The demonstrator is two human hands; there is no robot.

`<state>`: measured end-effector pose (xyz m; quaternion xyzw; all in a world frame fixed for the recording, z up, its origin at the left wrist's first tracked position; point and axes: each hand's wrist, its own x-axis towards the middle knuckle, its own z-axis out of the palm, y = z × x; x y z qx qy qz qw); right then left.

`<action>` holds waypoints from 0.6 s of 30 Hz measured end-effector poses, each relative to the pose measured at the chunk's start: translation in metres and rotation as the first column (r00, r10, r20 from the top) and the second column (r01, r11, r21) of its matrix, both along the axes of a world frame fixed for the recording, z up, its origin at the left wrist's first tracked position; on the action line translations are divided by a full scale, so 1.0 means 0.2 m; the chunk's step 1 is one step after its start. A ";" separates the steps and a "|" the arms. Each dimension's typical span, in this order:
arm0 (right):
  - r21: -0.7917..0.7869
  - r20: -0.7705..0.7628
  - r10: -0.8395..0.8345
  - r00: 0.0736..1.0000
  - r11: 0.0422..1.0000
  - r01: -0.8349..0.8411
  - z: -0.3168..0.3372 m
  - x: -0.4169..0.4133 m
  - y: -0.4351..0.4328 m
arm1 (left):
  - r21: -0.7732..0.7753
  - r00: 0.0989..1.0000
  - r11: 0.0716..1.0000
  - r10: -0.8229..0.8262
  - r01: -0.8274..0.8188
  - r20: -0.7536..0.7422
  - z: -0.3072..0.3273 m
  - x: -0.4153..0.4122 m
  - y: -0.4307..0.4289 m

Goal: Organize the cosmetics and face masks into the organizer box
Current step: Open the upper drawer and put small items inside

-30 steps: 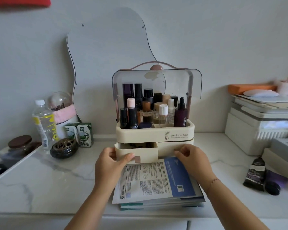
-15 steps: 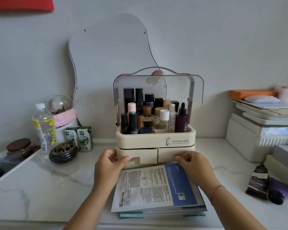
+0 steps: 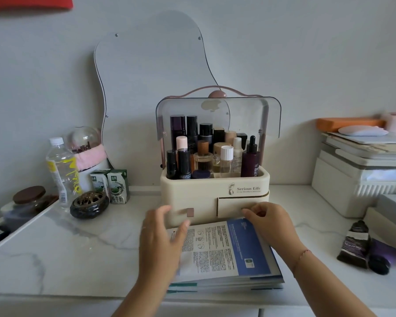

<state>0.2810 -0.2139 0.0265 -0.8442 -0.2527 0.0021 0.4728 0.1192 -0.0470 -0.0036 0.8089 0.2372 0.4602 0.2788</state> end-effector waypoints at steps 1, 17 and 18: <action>0.013 -0.013 0.005 1.000 1.000 -0.005 0.00 0.00 0.00 | 0.108 0.991 0.987 -0.114 0.121 -0.073 0.00 -0.03 -0.07; -0.030 0.066 -0.052 0.996 0.998 0.055 0.02 -0.24 -0.18 | 0.351 0.849 0.848 -0.195 0.398 -0.491 -0.10 0.01 -0.31; -0.019 0.064 -0.060 0.996 0.998 0.062 0.01 -0.28 -0.20 | 0.341 0.881 0.867 -0.200 0.363 -0.428 -0.11 -0.01 -0.33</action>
